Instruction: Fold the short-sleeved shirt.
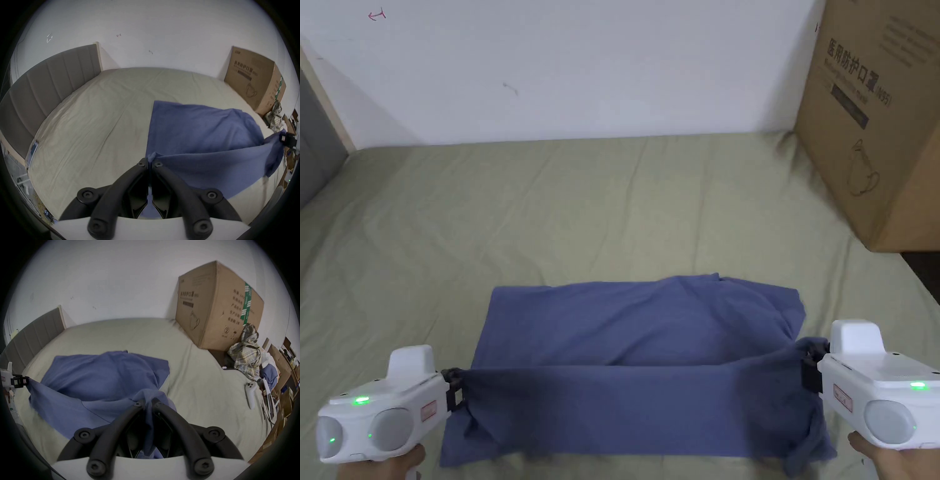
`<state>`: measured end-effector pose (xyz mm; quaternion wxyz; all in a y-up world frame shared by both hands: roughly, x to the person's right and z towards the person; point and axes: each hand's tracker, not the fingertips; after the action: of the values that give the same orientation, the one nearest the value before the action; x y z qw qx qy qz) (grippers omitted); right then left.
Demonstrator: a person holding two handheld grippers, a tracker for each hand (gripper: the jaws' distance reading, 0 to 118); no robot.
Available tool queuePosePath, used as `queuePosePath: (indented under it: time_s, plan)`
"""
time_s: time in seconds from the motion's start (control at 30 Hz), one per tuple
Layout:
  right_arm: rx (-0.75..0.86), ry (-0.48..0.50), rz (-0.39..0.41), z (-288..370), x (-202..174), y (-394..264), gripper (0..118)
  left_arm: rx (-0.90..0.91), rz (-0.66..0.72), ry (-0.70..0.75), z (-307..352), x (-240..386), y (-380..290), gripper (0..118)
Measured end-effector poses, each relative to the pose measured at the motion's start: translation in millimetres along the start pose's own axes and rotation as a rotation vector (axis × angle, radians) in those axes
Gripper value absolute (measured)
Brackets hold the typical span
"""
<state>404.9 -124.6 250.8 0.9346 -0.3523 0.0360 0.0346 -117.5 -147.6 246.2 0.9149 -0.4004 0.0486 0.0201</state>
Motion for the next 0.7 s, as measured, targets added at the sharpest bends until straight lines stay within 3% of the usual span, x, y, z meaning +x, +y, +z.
queuePosePath:
  time_s: [0.27, 0.4, 0.47, 0.5, 0.53, 0.57, 0.6, 0.63, 0.7]
  plan:
    - [-0.237, -0.017, -0.025, -93, 10, -22, 4, -0.196, -0.079, 0.057, -79, 11, -7, 0]
    - [-0.257, -0.016, -0.078, -86, 5, -26, 7, -0.198, -0.074, 0.065, -78, 15, -5, 2]
    - [-0.233, -0.026, -0.087, -69, 0, -19, 36, -0.197, -0.056, 0.055, -68, 15, 0, 22]
    - [-0.21, -0.025, -0.092, -60, 0, -16, 57, -0.186, -0.035, 0.042, -61, 15, 3, 40]
    - [-0.174, -0.023, -0.091, -57, 8, -14, 82, -0.161, -0.003, 0.025, -52, 16, 7, 71]
    - [-0.129, -0.005, -0.091, -45, 8, -9, 93, -0.115, 0.024, 0.009, -39, 17, 11, 91]
    - [-0.079, -0.011, -0.088, -30, 7, -4, 96, -0.061, 0.048, -0.007, -20, 22, 14, 105]
    - [-0.024, -0.01, -0.083, -13, 5, 2, 96, -0.001, 0.067, -0.025, -4, 24, 18, 111]
    - [0.072, 0.002, -0.074, 22, 6, 13, 96, 0.109, 0.096, -0.068, 31, 27, 26, 111]
